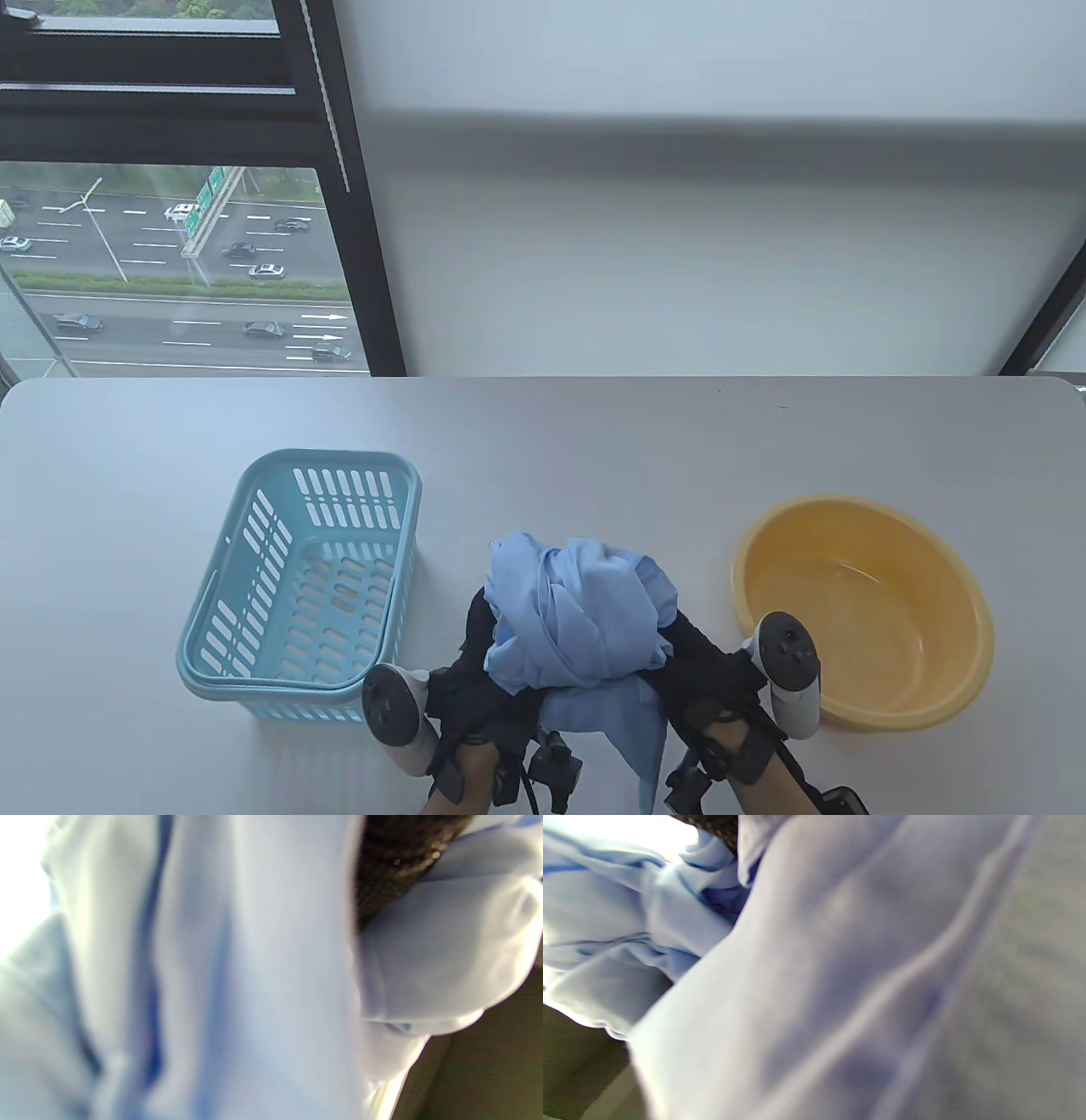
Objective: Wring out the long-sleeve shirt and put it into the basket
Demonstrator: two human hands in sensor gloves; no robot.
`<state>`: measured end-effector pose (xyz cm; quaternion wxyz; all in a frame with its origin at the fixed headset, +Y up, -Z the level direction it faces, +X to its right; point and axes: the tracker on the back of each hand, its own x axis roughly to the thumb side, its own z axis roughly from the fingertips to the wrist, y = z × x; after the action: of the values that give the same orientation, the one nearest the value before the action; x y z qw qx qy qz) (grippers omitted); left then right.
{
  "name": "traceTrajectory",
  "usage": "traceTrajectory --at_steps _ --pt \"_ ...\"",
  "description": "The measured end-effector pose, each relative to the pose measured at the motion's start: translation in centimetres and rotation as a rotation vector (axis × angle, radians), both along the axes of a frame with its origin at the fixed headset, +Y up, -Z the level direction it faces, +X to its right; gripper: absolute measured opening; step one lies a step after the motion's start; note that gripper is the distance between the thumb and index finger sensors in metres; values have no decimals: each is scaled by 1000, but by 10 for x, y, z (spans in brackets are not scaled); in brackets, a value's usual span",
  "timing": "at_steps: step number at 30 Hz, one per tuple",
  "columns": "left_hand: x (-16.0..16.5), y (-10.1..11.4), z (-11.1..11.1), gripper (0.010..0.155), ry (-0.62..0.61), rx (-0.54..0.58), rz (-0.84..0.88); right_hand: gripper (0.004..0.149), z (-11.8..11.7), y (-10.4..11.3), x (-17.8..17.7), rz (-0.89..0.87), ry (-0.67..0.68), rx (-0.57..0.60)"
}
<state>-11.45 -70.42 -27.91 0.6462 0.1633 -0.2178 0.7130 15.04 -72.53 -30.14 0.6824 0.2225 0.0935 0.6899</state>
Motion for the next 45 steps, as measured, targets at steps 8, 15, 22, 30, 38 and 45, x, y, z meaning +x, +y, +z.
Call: traceTrajectory --at_steps 8,15,22,30,38,45 --pt "21 1 9 82 172 166 -473 101 6 -9 -7 -184 235 -29" --pt "36 0 13 82 139 227 -654 81 3 -9 0 -7 -5 -7" --pt "44 1 16 123 49 319 -868 50 1 -10 10 29 -141 -31" --pt "51 15 40 126 229 655 -1009 45 2 -11 2 130 -92 -78" --pt "61 18 46 95 249 745 -1132 45 3 4 3 333 -102 31" --pt "60 15 43 83 279 652 -1030 44 3 9 5 388 -136 114"
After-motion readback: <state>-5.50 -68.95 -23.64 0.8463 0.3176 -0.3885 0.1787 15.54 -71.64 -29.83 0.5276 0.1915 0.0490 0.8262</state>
